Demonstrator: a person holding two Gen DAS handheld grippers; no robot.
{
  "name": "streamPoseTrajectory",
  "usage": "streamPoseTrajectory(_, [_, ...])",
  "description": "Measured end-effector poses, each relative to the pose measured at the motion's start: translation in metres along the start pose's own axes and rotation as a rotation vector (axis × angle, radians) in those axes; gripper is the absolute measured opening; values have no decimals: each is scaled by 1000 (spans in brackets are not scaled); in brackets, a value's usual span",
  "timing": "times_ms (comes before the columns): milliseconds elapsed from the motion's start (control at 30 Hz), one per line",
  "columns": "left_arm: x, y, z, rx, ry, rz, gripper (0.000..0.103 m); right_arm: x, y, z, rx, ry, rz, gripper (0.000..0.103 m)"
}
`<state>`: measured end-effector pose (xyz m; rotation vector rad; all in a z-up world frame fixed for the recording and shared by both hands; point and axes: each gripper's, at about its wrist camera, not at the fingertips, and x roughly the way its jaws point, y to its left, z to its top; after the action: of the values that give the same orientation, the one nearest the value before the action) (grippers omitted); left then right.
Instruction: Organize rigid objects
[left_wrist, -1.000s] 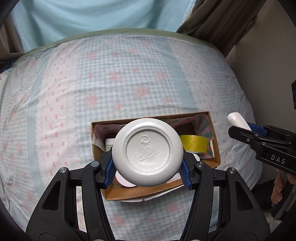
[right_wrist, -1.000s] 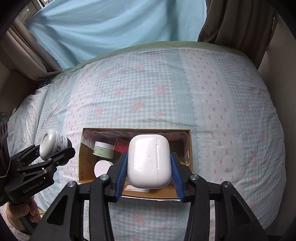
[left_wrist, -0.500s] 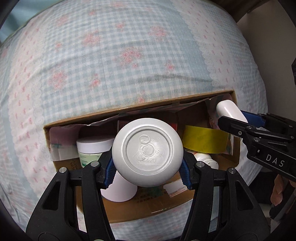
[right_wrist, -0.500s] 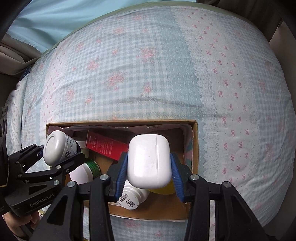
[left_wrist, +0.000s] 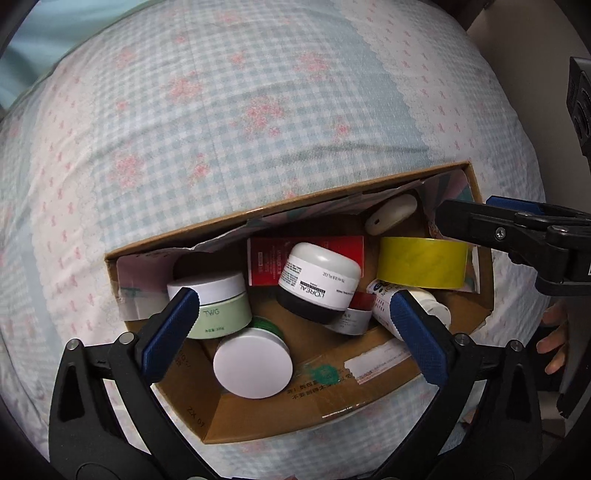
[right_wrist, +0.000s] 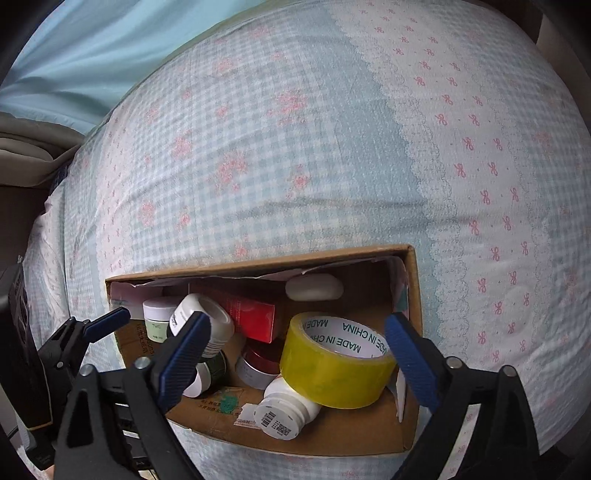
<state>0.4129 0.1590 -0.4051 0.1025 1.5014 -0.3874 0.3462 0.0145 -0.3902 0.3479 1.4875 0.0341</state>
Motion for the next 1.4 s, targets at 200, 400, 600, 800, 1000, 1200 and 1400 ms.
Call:
streamPoseTrajectory(200, [-23, 4, -14, -23, -32, 10, 102, -20, -4, -14, 25, -35, -17, 103])
streamPoseTrajectory(400, [-58, 1, -33, -34, -98, 25, 102, -49, -1, -31, 58, -74, 22, 103])
streamPoseTrajectory(600, [-111, 3, -66, -49, -193, 39, 102, -93, 14, -61, 50, -145, 27, 103])
streamPoseTrajectory(800, [-178, -1, -100, -66, -323, 63, 103, -154, 37, -100, -27, -242, 0, 103])
streamPoseTrajectory(1000, [-272, -27, -133, -75, -537, 129, 103, -242, 56, -137, -123, -418, -56, 103])
streamPoseTrajectory(1200, [-351, -65, -168, -118, -736, 159, 103, -333, 67, -180, -233, -645, -100, 103])
streamPoseTrajectory(1400, [-389, -99, -205, -178, -852, 167, 103, -387, 53, -222, -276, -806, -131, 103])
